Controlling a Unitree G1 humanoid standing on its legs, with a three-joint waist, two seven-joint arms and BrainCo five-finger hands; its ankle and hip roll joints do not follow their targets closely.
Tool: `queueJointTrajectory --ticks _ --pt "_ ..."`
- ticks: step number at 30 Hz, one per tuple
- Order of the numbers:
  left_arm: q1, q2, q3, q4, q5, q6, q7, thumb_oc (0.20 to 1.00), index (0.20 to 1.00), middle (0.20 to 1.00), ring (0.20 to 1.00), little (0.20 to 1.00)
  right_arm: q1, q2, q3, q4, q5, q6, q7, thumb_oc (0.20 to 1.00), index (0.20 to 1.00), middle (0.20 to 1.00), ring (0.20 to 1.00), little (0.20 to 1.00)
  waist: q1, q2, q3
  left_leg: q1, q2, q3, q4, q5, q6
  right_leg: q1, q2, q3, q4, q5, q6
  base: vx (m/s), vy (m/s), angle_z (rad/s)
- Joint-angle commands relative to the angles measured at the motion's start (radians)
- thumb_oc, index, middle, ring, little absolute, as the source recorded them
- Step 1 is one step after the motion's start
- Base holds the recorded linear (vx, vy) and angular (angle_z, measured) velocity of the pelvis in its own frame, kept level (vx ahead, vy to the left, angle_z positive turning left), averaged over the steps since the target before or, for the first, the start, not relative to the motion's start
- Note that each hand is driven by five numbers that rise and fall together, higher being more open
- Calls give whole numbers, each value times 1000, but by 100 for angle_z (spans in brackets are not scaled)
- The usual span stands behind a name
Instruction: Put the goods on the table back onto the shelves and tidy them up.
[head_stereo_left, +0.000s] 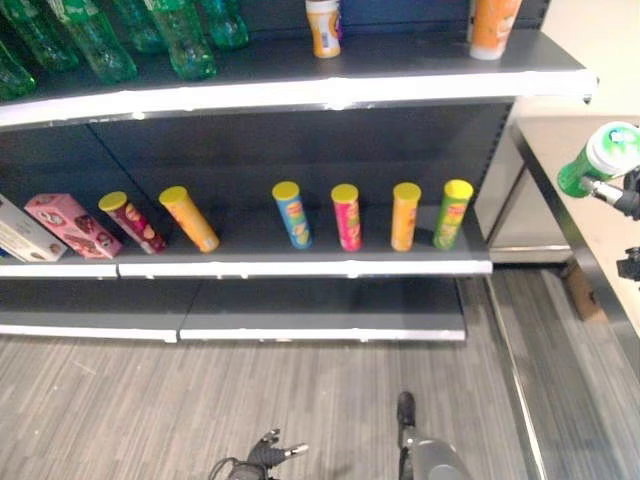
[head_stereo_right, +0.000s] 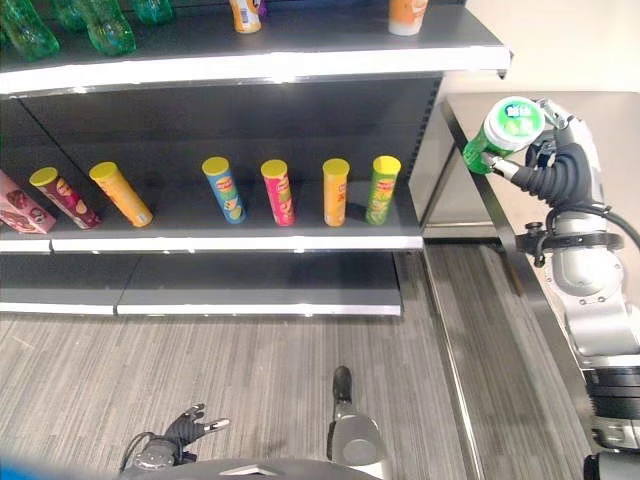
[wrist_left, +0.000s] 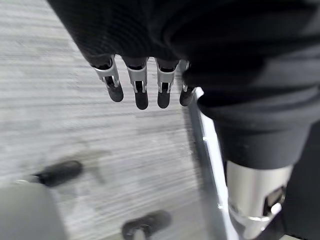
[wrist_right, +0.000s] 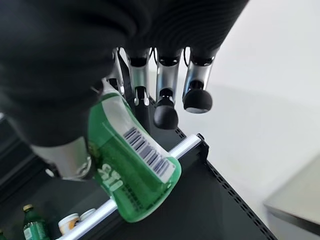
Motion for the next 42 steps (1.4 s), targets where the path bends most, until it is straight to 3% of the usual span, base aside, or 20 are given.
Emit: queueJointTrajectory --ticks 1,3,6,7,9,11,12,13,16,18,19,20,23,25,33,42 --pt "-19 81 -16 9 21 -26 -1 1000 1000 1000 1000 1000 -81 -38 -52 -23 46 -61 -1 200 200 200 200 200 9 -64 -24 1 -69 28 48 -64 -13 46 -44 27 35 -104 6 144 -108 44" --pt "-15 77 -21 5 18 -22 0 1000 1000 1000 1000 1000 -102 -67 -40 -48 45 -67 10 200 200 200 200 200 8 -61 -41 5 -25 30 100 -83 -43 81 -24 7 36 -142 -16 247 -201 43" --pt "-12 71 -15 5 7 -19 2 1000 1000 1000 1000 1000 -124 -74 -22 -71 53 -75 19 200 200 200 200 200 10 -58 -43 -11 -1 30 180 -75 -70 114 -3 4 26 -166 -32 155 -141 22" --pt "-9 70 -12 8 5 -18 4 1000 1000 1000 1000 1000 -135 -77 -13 -79 61 -81 26 200 200 200 200 200 13 -57 -45 -24 9 35 232 -51 -90 133 8 3 22 -181 -43 142 -141 -1" --pt "-8 66 -5 -2 -18 -13 5 1000 1000 1000 1000 1000 -178 -79 17 -125 86 -91 44 200 200 200 200 200 30 -68 -19 -119 26 20 486 54 -147 196 30 7 10 -217 -82 147 -170 -14" --pt "-11 64 -6 -7 -25 -11 12 1000 1000 1000 1000 1000 -204 -82 34 -148 105 -97 53 200 200 200 200 200 44 -89 4 -175 19 11 625 122 -162 229 28 12 1 -228 -99 58 -85 -8" --pt "-12 64 -5 -7 -25 -11 12 1000 1000 1000 1000 1000 -208 -82 36 -146 105 -97 53 200 200 200 200 200 41 -88 6 -180 21 8 634 119 -162 230 29 10 0 -227 -100 130 -47 -31" --pt "-16 63 -10 -11 -41 -13 15 1000 1000 1000 1000 1000 -247 -111 83 -165 129 -95 74 200 200 200 200 200 53 -113 26 -241 74 59 617 112 -132 260 11 9 -9 -242 -94 174 10 -54" --pt "-4 69 -9 -13 -43 -18 14 1000 1000 1000 1000 1000 -284 -111 129 -188 147 -101 98 200 200 200 200 200 76 -111 18 -249 112 61 356 58 -113 271 -12 27 -11 -256 -66 189 115 -25" --pt "-1 72 -9 -12 -45 -20 19 1000 1000 1000 1000 1000 -311 -107 156 -182 153 -104 99 200 200 200 200 200 86 -105 11 -258 110 37 245 93 -118 272 -17 37 -13 -261 -58 114 144 10" --pt "-10 79 -16 -7 -51 -23 36 1000 1000 1000 1000 1000 -345 -99 198 -157 154 -107 89 200 200 200 200 200 111 -89 10 -308 115 -10 155 168 -146 300 -19 45 -16 -277 -53 142 163 -18" --pt "-9 79 -16 -2 -55 -28 36 1000 1000 1000 1000 1000 -378 -109 236 -138 151 -98 98 200 200 200 200 200 111 -83 7 -289 110 -10 118 160 -153 305 -25 54 -10 -284 -44 180 221 -48" --pt "-6 76 -23 -1 -49 -28 33 1000 1000 1000 1000 1000 -417 -87 283 -135 151 -88 104 200 200 200 200 200 112 -67 -8 -259 96 -21 90 145 -147 307 -34 65 -2 -280 -37 128 157 -42" --pt "-1 86 -33 -3 -35 -33 30 1000 1000 1000 1000 1000 -484 -82 349 -105 146 -80 114 200 200 200 200 200 120 -60 -35 -216 62 7 60 131 -131 309 -67 83 -6 -265 -21 177 247 -14" --pt "40 109 4 54 -66 -35 52 1000 1000 1000 1000 1000 -744 -37 577 58 112 -38 105 200 200 200 200 200 174 -89 -73 -189 -21 57 50 83 -64 293 -169 89 11 -229 39 148 187 -6" --pt "54 121 -15 44 -101 -41 48 1000 1000 1000 1000 1000 -920 -37 687 279 190 -25 111 200 200 200 200 200 212 -99 -76 -222 -49 32 49 89 -57 279 -195 54 23 -218 54 52 26 16"
